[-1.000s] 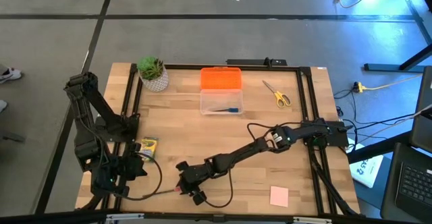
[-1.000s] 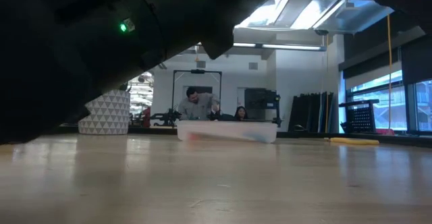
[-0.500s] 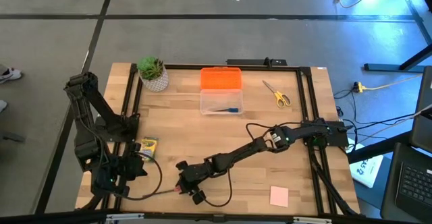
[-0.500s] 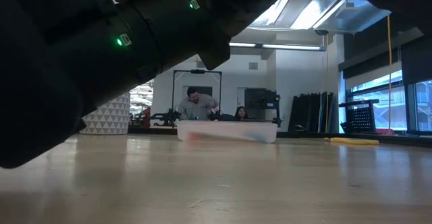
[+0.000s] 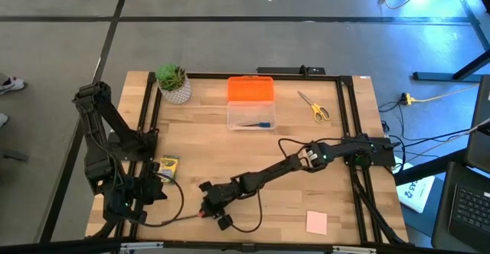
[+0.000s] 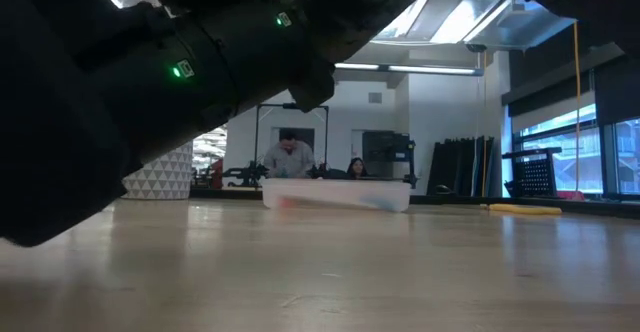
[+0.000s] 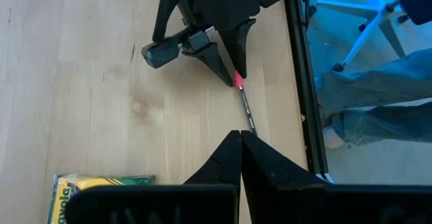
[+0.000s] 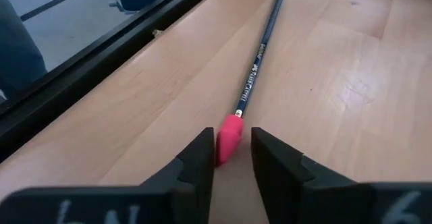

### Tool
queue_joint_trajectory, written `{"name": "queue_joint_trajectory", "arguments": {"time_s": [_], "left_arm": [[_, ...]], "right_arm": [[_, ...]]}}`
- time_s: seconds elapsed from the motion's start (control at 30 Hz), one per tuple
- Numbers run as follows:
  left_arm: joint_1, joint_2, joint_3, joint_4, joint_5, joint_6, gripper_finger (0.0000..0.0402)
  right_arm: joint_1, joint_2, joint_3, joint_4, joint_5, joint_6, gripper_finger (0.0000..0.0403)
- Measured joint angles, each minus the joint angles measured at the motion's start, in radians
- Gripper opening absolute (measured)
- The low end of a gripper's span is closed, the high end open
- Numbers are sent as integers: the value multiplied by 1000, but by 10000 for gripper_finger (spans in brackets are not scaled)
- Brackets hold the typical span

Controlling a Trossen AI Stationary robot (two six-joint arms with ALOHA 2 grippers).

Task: Pack school essentials
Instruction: Put the black pencil into the orange supply box

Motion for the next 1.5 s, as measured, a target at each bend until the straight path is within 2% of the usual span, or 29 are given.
{"name": "queue_joint_trajectory", "arguments": {"time_s": [0.37, 0.63, 0.97, 1.4, 1.5], "left_arm": [[0, 0, 0, 0, 0, 0, 0], [0, 0, 0, 0, 0, -1, 0], [0, 0, 0, 0, 0, -2, 0], [0, 0, 0, 0, 0, 0, 0], [0, 0, 0, 0, 1, 1, 0]], "right_arm": [[0, 2, 0, -2, -1, 57, 43], [-3, 3, 0, -2, -1, 78, 38], [-1, 0, 22, -39, 51, 207, 36], [-26, -2, 302, -541, 69, 235, 36], [-32, -10, 314, -572, 65, 238, 35]]}}
